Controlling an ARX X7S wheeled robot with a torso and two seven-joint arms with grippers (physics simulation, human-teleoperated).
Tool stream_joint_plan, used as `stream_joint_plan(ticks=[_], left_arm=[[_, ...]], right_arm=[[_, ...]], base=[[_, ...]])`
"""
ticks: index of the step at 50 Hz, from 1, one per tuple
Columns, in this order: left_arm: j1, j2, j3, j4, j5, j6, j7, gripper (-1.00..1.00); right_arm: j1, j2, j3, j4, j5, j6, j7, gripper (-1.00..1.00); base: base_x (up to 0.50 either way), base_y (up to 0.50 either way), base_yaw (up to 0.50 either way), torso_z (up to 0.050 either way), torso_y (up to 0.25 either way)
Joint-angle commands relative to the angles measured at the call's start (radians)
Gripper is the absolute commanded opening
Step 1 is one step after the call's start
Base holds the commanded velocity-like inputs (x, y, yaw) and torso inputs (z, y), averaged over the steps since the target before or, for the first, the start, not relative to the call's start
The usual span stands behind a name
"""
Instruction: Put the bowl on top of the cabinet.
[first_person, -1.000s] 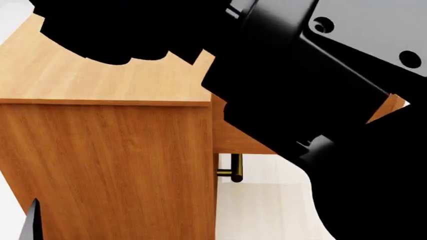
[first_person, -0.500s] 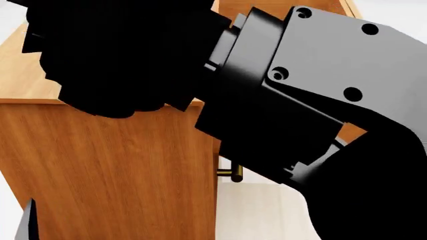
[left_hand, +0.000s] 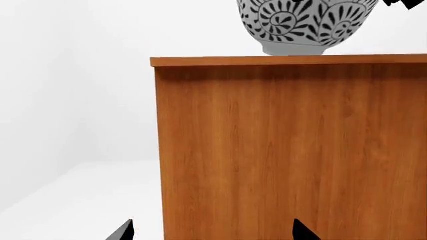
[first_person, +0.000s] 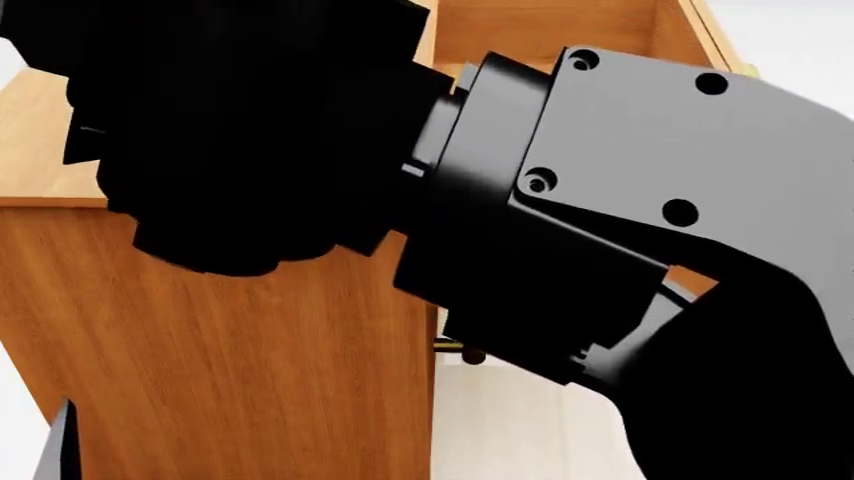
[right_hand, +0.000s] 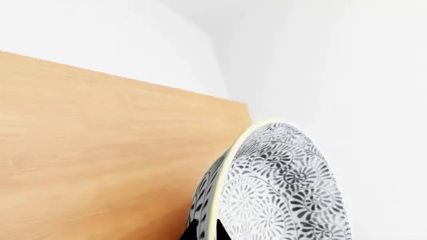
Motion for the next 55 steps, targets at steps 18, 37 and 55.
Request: stream_joint_plan(ticks=[18, 37, 55], left_arm=[[-0.001, -0.003, 0.001, 0.007, -0.002, -0.006, -0.006, 1.00], [0.006, -0.008, -0.006, 0.012, -0.007, 0.000, -0.008, 1.00], [0.007, -0.015, -0.021, 0.005, -0.032, 0.007, -0.005, 1.00]], right_arm=[[-0.003, 0.010, -0.032, -0.026, -0.018, -0.003, -0.005, -1.00], [0.029, 0.005, -0.029, -0.016, -0.011, 0.019, 0.014, 1.00], [0.108, 0.035, 0.010, -0.111, 0.049, 0.115, 0.034, 1.00]], base=[[0.00, 0.00, 0.00, 0.000, 0.000], [0.00, 0.00, 0.00, 0.000, 0.000], [0.00, 0.00, 0.00, 0.000, 0.000]])
